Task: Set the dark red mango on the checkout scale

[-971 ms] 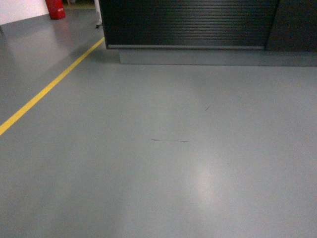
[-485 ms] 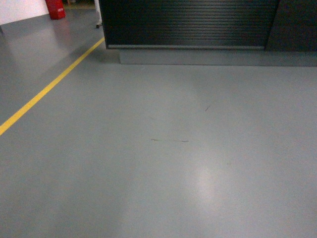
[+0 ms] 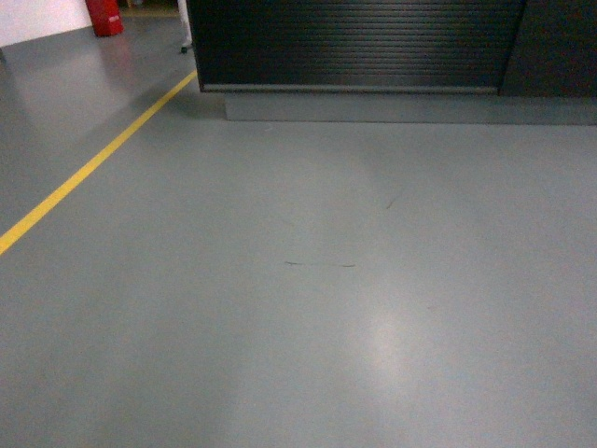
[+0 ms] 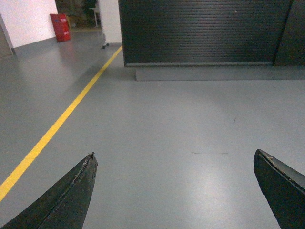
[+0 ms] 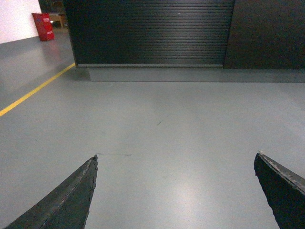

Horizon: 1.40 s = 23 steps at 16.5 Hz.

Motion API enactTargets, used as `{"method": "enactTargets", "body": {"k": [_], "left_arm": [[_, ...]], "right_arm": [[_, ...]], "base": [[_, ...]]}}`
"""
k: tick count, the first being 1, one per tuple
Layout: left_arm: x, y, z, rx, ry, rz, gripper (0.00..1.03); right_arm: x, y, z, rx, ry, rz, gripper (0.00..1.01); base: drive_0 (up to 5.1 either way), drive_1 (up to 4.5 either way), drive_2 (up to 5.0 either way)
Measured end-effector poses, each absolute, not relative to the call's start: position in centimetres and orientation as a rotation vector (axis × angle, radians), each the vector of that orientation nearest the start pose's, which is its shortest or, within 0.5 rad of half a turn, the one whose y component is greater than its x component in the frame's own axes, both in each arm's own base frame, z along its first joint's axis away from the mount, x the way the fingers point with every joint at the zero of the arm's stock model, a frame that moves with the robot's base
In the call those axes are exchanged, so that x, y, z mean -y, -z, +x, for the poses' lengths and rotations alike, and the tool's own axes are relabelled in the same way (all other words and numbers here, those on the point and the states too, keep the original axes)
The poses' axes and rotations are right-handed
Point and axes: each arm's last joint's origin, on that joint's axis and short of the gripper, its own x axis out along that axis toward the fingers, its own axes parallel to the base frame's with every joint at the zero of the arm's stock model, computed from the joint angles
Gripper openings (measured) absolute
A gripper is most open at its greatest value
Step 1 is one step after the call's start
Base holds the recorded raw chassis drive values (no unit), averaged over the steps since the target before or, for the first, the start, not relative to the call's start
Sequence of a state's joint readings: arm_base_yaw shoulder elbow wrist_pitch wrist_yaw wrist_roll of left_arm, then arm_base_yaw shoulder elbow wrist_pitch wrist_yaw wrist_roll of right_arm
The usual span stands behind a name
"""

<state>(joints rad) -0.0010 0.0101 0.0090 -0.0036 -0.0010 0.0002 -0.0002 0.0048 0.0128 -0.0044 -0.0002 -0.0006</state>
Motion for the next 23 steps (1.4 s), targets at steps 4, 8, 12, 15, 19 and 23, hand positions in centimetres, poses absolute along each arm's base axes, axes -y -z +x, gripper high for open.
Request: {"method": "enactTargets", "body": {"k": [4, 8, 12, 15, 19, 23], "left_arm": [[0.01, -16.55, 9.78, -0.004, 0.000, 0.000, 0.98], [0.01, -16.56, 9.78, -0.004, 0.000, 0.000, 0.98], [0.01, -16.55, 9.78, -0.004, 0.000, 0.000, 0.98], [0.01, -16.56, 9.78, -0.004, 0.000, 0.000, 0.98], [0.01, -16.55, 9.78, -0.004, 0.000, 0.000, 0.98], [0.01, -16.57, 9.78, -0.003, 0.001, 0.000, 0.98]], "right_arm": [[0.00, -16.71, 9.72, 0.004, 0.000, -0.001, 0.98], [0.00, -16.72, 9.72, 0.005, 0.000, -0.001, 0.98], [0.00, -16.74, 9.72, 0.007, 0.000, -0.001, 0.98], [0.00, -16.72, 9.72, 0.005, 0.000, -0.001, 0.98], [0.00, -16.71, 9.72, 0.004, 0.001, -0.001, 0.98], [0.00, -16.73, 9.72, 0.006, 0.000, -0.001, 0.98]], "base": [[0.0, 4.26, -4.2], [0.0, 4.25, -4.2], [0.0, 4.25, -4.2], [0.1, 4.28, -4.1], [0.1, 4.30, -4.1], [0.0, 4.18, -4.2]]}}
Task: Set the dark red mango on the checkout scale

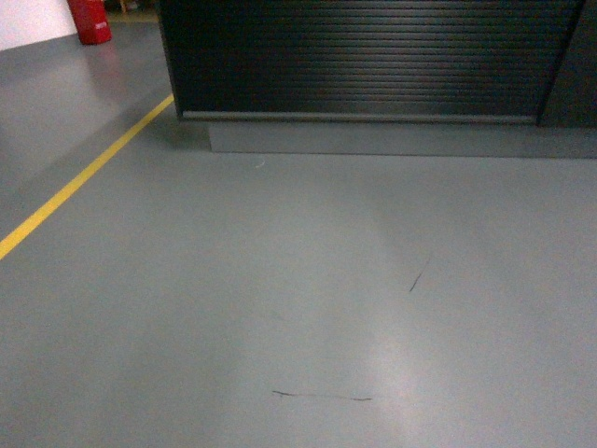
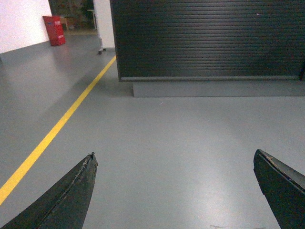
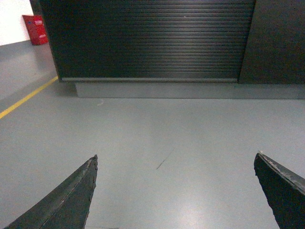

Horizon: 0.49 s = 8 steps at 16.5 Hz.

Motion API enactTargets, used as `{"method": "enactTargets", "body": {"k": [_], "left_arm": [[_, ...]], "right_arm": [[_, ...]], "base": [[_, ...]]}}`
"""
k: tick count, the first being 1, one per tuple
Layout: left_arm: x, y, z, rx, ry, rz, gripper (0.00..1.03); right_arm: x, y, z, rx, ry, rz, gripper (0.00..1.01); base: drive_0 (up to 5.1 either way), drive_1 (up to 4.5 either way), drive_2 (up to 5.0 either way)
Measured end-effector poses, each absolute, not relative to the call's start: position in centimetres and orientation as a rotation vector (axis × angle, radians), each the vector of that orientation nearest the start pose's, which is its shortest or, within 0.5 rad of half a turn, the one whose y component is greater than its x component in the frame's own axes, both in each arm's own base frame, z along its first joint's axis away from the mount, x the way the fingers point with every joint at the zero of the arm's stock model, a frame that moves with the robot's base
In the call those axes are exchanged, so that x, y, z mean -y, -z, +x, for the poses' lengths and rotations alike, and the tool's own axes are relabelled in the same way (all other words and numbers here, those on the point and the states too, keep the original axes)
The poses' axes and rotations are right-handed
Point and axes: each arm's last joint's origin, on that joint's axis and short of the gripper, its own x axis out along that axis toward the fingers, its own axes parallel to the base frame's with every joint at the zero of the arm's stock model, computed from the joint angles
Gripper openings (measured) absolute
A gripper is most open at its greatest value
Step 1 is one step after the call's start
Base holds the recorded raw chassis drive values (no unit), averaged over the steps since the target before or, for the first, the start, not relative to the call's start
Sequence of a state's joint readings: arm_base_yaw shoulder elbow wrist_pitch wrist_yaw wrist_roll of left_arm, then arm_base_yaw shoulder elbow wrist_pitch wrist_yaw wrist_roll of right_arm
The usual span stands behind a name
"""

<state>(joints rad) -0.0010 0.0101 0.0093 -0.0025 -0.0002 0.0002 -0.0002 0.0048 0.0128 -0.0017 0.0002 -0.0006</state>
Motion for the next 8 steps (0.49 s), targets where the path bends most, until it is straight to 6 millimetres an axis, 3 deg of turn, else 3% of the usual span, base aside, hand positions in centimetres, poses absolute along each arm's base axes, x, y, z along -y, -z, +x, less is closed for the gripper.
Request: {"method": "enactTargets", "body": {"k": [8], "left_arm": [[0.01, -16.52, 9.78, -0.007, 0.001, 0.000, 0.98]], "right_arm": [[0.00, -16.69, 9.72, 0.002, 0.000, -0.001, 0.98]], "base": [[0.0, 4.18, -4.2]]}}
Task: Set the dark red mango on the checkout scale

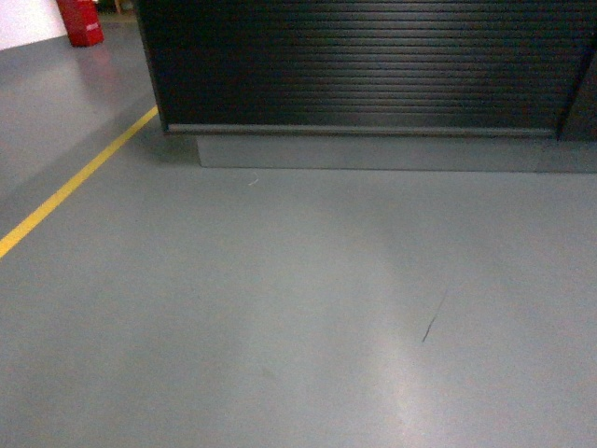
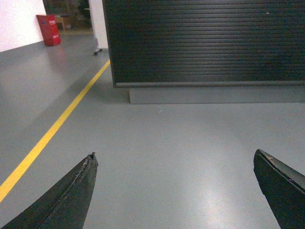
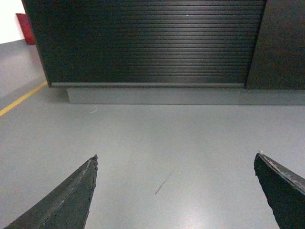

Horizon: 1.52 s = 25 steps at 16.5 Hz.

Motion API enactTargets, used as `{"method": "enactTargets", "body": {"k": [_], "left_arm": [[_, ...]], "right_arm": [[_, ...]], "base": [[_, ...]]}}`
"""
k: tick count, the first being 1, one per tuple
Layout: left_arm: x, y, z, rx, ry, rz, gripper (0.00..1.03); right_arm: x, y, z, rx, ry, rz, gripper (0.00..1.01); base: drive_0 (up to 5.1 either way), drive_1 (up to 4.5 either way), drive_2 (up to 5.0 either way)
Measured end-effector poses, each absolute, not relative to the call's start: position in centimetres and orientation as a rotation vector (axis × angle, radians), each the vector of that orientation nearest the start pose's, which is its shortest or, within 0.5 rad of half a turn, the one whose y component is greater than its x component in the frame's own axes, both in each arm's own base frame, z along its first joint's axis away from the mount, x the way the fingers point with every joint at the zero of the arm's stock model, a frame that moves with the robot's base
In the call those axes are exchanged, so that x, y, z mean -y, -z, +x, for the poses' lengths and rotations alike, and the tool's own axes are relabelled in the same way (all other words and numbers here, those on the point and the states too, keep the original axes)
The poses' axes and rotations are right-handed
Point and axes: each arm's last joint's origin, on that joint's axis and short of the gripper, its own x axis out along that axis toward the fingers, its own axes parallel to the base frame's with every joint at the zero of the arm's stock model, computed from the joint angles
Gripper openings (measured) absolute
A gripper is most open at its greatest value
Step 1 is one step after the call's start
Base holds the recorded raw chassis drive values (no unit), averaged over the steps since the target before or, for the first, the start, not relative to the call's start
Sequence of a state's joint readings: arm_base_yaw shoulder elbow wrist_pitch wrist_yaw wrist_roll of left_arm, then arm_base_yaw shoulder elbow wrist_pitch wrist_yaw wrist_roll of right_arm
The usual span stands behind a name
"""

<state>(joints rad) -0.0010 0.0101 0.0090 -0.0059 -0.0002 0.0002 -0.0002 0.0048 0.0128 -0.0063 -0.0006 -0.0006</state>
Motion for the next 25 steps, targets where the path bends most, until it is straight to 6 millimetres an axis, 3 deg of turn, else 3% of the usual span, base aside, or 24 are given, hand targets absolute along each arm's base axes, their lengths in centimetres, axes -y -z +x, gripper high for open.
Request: {"method": "enactTargets", "body": {"k": [25], "left_arm": [[0.01, -16.55, 9.78, -0.004, 0.000, 0.000, 0.98]], "right_arm": [[0.00, -16.74, 9.72, 0.007, 0.000, -0.001, 0.98]], "base": [[0.0, 4.25, -4.3]]}}
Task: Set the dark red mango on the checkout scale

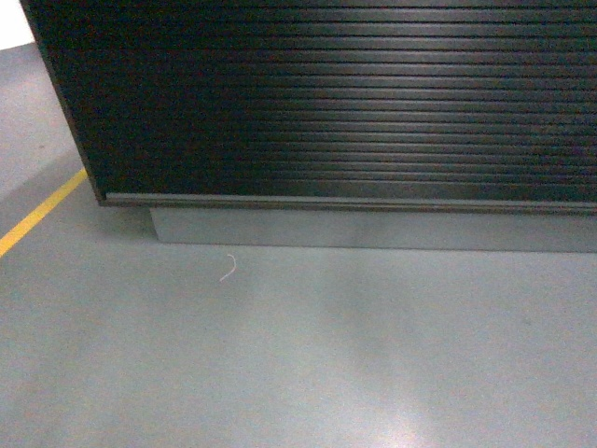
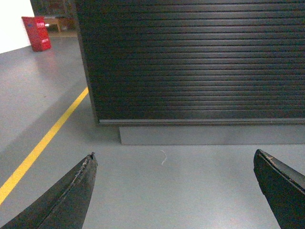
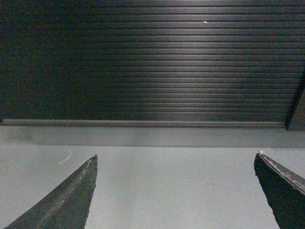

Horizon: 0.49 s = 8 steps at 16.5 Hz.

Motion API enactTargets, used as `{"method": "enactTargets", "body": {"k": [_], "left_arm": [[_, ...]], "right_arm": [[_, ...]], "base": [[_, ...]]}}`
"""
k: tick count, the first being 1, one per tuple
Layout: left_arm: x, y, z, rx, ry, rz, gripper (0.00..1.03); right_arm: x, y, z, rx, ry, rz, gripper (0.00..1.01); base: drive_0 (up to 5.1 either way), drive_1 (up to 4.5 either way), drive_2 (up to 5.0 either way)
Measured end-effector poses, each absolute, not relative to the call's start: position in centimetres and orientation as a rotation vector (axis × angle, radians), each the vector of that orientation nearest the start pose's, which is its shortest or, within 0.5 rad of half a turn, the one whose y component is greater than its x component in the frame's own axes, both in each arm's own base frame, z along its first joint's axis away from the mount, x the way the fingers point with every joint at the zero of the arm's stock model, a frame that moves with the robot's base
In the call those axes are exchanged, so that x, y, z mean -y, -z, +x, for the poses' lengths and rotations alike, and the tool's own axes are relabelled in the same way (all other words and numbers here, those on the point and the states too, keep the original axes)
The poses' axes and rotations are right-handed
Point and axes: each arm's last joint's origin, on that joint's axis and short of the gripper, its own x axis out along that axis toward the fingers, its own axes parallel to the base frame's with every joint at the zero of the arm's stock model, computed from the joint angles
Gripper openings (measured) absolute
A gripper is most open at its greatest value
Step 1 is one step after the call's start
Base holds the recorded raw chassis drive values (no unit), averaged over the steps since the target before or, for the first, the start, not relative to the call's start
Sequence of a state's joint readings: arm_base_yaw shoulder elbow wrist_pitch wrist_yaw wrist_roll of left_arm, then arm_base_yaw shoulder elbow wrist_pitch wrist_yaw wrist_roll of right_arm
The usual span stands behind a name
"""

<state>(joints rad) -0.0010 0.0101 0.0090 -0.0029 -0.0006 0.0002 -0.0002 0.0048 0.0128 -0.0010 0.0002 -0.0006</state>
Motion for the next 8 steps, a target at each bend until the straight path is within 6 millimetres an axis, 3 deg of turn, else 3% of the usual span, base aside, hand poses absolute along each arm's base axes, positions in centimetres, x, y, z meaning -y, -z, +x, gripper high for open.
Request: {"method": "enactTargets", "body": {"k": [8], "left_arm": [[0.01, -16.55, 9.78, -0.005, 0.000, 0.000, 0.98]], "right_arm": [[0.00, -16.68, 9.72, 0.001, 0.000, -0.001, 0.98]], "base": [[0.0, 4.31, -4.2]]}}
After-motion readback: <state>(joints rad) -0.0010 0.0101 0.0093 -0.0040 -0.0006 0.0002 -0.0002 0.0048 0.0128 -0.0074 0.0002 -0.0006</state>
